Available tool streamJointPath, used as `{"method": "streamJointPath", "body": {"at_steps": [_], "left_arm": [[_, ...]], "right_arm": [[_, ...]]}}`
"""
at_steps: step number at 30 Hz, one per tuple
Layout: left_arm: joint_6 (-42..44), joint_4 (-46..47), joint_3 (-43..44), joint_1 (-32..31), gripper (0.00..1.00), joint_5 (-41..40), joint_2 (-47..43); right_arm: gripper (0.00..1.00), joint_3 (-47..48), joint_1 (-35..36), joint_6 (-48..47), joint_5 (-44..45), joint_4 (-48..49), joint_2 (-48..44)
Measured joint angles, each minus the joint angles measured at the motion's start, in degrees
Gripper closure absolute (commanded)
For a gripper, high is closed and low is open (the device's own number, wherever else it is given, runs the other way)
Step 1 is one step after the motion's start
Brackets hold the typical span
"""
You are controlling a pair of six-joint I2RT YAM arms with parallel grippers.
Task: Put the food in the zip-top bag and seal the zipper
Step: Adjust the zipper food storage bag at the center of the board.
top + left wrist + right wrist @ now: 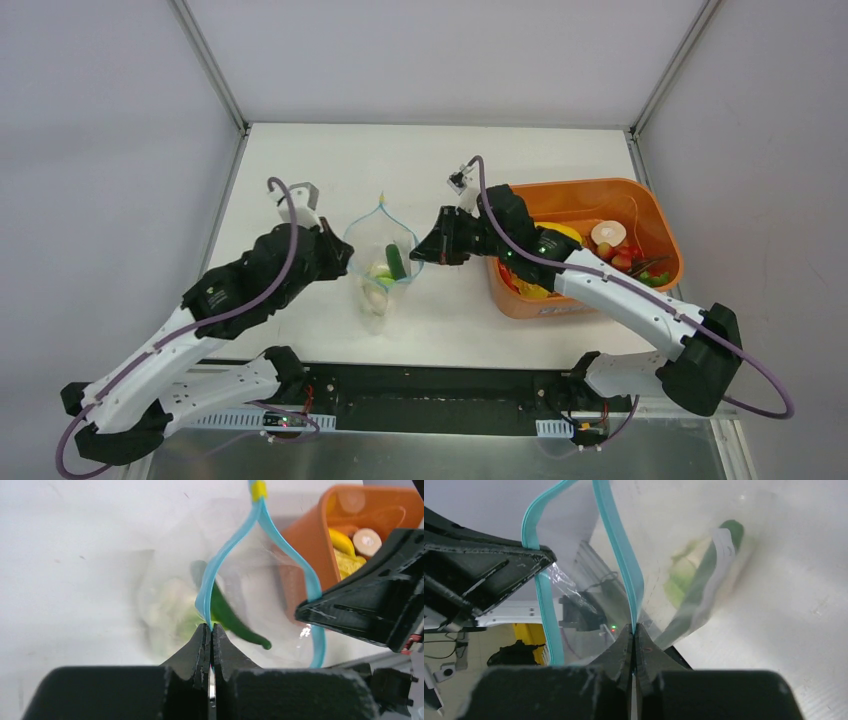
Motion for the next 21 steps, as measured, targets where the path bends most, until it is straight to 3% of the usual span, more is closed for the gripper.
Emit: {"method": "streamJointPath", "body": {"at_steps": [4,11,15,21], "left_arm": [[2.12,-5.42,4.15,0.39,1.00,-6.56,-4.20],[4.61,-9.97,7.98,0.74,1.00,-9.46,-5.79],[6.23,-9.97,7.91,0.74,1.00,-7.67,-5.11],[6.29,-7.50,4.76,0.74,1.00,-0.22,2.91]], "right_arm": [[1.00,4.76,0.00,0.04,-0.33,0.50,1.27],[1.00,10.10,0.02,-0.74,-3.30,0.07,7.39],[1.00,9.81,0.04,-0.72,-1.27,-1.46,9.05],[0.96,9.73,0.04,-1.49,-0.87,-5.51,12.74]]}}
